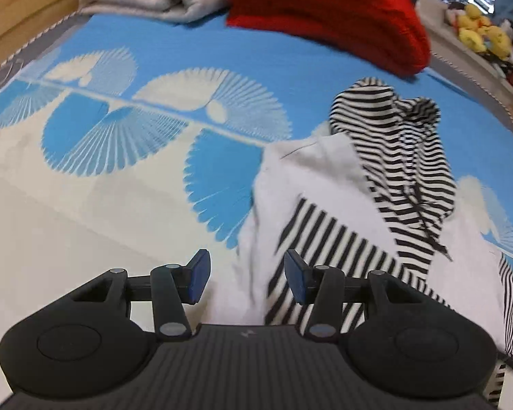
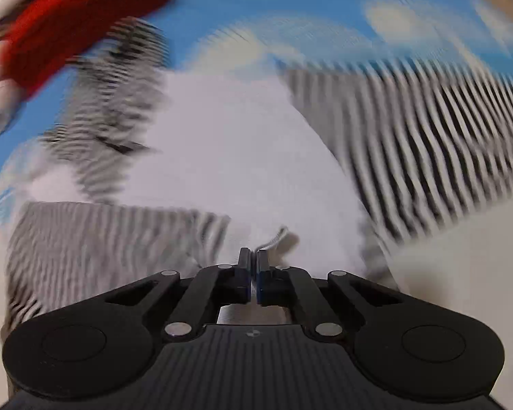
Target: Fold small clothes
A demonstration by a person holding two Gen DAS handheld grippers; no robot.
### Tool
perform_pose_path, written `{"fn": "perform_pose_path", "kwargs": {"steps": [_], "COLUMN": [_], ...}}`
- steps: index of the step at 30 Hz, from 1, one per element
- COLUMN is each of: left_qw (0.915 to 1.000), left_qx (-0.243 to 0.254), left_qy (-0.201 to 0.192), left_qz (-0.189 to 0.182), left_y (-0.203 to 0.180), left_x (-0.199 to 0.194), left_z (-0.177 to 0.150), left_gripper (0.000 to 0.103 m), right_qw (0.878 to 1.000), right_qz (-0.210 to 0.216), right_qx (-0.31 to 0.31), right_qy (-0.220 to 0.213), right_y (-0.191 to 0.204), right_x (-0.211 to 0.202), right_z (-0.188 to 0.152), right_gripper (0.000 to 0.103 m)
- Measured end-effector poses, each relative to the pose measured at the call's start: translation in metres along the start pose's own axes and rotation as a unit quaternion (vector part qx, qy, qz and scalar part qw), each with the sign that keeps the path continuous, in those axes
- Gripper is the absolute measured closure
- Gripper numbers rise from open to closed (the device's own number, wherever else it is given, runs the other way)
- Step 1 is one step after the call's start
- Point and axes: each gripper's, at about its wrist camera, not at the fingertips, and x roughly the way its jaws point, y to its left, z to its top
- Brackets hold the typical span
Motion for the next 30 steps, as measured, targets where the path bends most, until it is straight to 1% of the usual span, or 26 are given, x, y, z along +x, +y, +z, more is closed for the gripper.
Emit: {"fn": "perform_pose_path", "kwargs": {"steps": [2,3,4,5,6,8,10,12,13,14,15,16,17,18,19,20,21,22,23,24,25,26,27,28,29,30], "left_qw": [1.0,1.0,0.9999,0.9999,0.9998,0.9987,0.9965,0.9949,0.9939,0.993,0.992,0.9909,0.9897,0.9884,0.9868,0.9843,0.9822,0.9802,0.9793,0.9797,0.9806,0.9826,0.9847,0.9865,0.987,0.9862], "left_qx": [-0.005,-0.005,-0.003,0.001,0.003,0.009,0.025,0.047,0.057,0.063,0.068,0.073,0.08,0.087,0.097,0.114,0.126,0.137,0.139,0.136,0.131,0.128,0.124,0.119,0.114,0.115], "left_qy": [-0.002,-0.005,-0.007,-0.004,-0.001,0.015,0.03,0.038,0.045,0.052,0.06,0.069,0.079,0.089,0.102,0.121,0.132,0.141,0.146,0.146,0.145,0.134,0.12,0.107,0.102,0.109], "left_qz": [-0.002,-0.005,-0.01,-0.016,-0.021,-0.048,-0.074,-0.081,-0.083,-0.086,-0.088,-0.089,-0.089,-0.087,-0.079,-0.061,-0.044,-0.024,-0.016,-0.018,-0.018,-0.018,-0.023,-0.034,-0.047,-0.049], "left_y": [0.004,0.005,0.003,0.0,-0.003,-0.011,-0.021,-0.032,-0.036,-0.038,-0.04,-0.041,-0.041,-0.04,-0.038,-0.037,-0.034,-0.032,-0.028,-0.026,-0.026,-0.026,-0.028,-0.029,-0.031,-0.033], "left_x": [-0.001,-0.002,-0.004,-0.004,-0.002,0.001,0.004,0.007,0.01,0.013,0.016,0.021,0.026,0.032,0.039,0.048,0.054,0.061,0.064,0.064,0.061,0.055,0.049,0.043,0.041,0.044], "left_z": [0.001,0.0,0.0,-0.001,-0.004,-0.009,-0.015,-0.022,-0.025,-0.029,-0.033,-0.037,-0.042,-0.047,-0.053,-0.061,-0.067,-0.073,-0.076,-0.077,-0.075,-0.073,-0.069,-0.066,-0.065,-0.067], "left_gripper": [0.051,0.051,0.051,0.051,0.051,0.051,0.051,0.051,0.051,0.051,0.051,0.051,0.051,0.051,0.052,0.053,0.054,0.054,0.053,0.054,0.054,0.054,0.054,0.054,0.054,0.054], "right_qw": [0.997,0.992,0.988,0.984,0.983,0.989,0.996,0.998,0.998,0.996,0.996,0.997,0.997,0.998,0.997,0.993,0.988,0.986,0.987,0.988,0.99,0.99,0.992,0.993,0.994,0.994], "right_qz": [0.029,0.042,0.042,0.036,0.028,0.011,-0.007,-0.031,-0.052,-0.064,-0.064,-0.048,-0.031,0.001,0.041,0.075,0.095,0.083,0.053,0.022,0.015,0.016,0.021,0.027,0.029,0.028], "right_qx": [-0.024,-0.031,-0.037,-0.038,-0.03,0.004,0.024,0.035,0.045,0.052,0.057,0.059,0.055,0.053,0.067,0.09,0.117,0.122,0.112,0.096,0.09,0.088,0.082,0.072,0.065,0.066], "right_qy": [-0.07,-0.114,-0.147,-0.169,-0.179,-0.15,-0.091,-0.032,-0.017,-0.014,-0.02,-0.034,-0.042,-0.043,-0.028,0.0,0.045,0.081,0.107,0.118,0.109,0.104,0.097,0.086,0.08,0.086], "right_y": [0.009,0.011,0.011,0.009,0.004,-0.012,-0.026,-0.037,-0.04,-0.04,-0.039,-0.038,-0.034,-0.03,-0.033,-0.034,-0.038,-0.043,-0.043,-0.044,-0.044,-0.043,-0.041,-0.038,-0.035,-0.037], "right_x": [-0.025,-0.041,-0.051,-0.057,-0.059,-0.046,-0.024,-0.005,0.001,0.002,0.002,-0.002,-0.005,-0.007,-0.006,0.001,0.014,0.026,0.034,0.039,0.038,0.035,0.031,0.028,0.027,0.027], "right_z": [0.012,0.02,0.027,0.032,0.037,0.045,0.049,0.046,0.043,0.039,0.038,0.037,0.036,0.035,0.033,0.033,0.029,0.026,0.023,0.02,0.02,0.023,0.024,0.026,0.029,0.029], "right_gripper": [0.102,0.102,0.102,0.102,0.102,0.102,0.101,0.1,0.098,0.096,0.095,0.095,0.095,0.095,0.091,0.09,0.088,0.088,0.088,0.088,0.088,0.087,0.08,0.07,0.064,0.056]}}
